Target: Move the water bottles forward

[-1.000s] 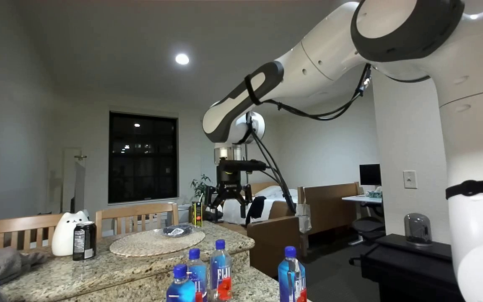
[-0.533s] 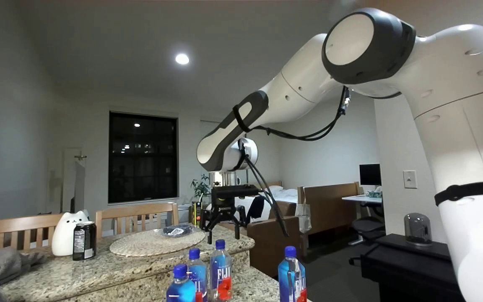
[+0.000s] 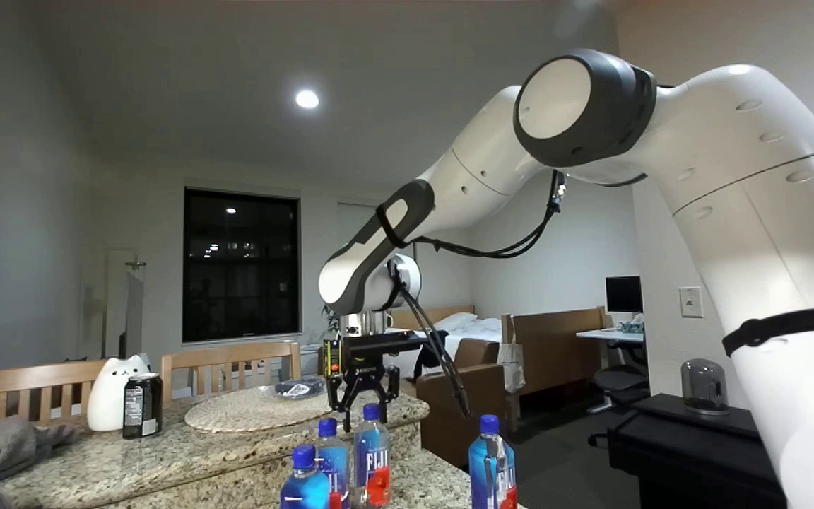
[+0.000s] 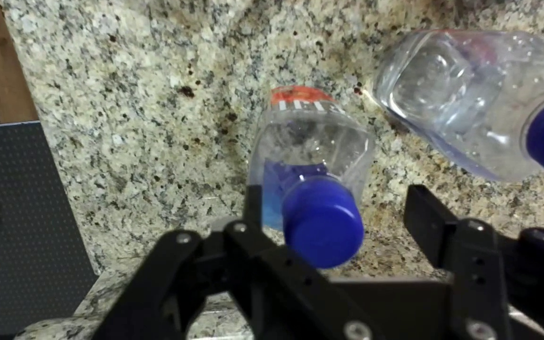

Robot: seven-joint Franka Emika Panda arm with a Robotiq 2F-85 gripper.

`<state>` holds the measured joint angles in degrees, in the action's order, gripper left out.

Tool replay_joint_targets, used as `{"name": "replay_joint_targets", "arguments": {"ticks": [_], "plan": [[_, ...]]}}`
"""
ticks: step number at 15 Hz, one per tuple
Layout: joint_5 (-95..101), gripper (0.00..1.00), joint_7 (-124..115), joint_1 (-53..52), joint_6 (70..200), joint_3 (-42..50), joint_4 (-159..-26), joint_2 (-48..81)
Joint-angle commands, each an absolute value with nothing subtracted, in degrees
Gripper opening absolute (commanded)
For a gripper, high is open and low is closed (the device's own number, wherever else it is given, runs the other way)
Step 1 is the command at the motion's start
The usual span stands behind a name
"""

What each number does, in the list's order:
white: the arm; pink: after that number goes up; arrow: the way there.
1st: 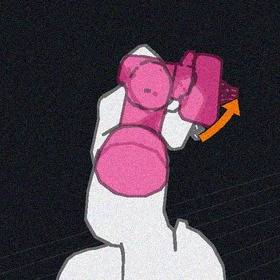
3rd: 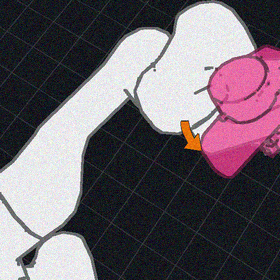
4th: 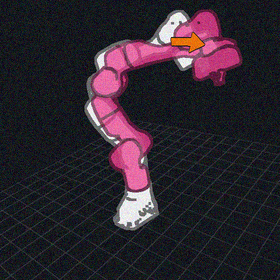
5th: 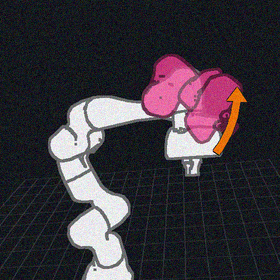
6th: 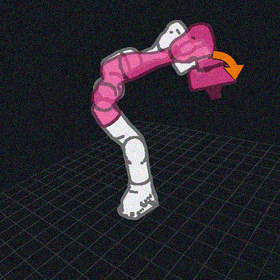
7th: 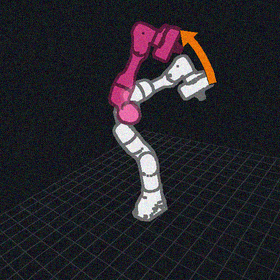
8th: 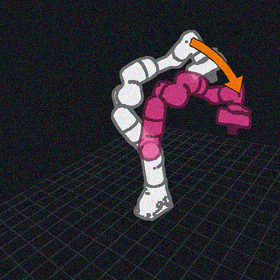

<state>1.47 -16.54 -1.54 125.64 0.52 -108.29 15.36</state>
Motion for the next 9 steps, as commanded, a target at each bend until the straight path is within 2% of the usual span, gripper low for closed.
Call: {"name": "replay_joint_targets", "arguments": {"ticks": [1, 6, 7, 9], "plan": [[4.6, 0.47, -20.5, -3.0, 126.1, 1.9, -108.1, 14.9], [6.7, 0.16, -24.0, -3.4, 124.6, 3.0, -108.7, 13.6], [7.0, 0.13, -24.2, -3.4, 124.2, 3.1, -108.9, 13.3], [7.0, 0.14, -24.1, -3.4, 122.8, 3.2, -109.7, 12.2]]}}
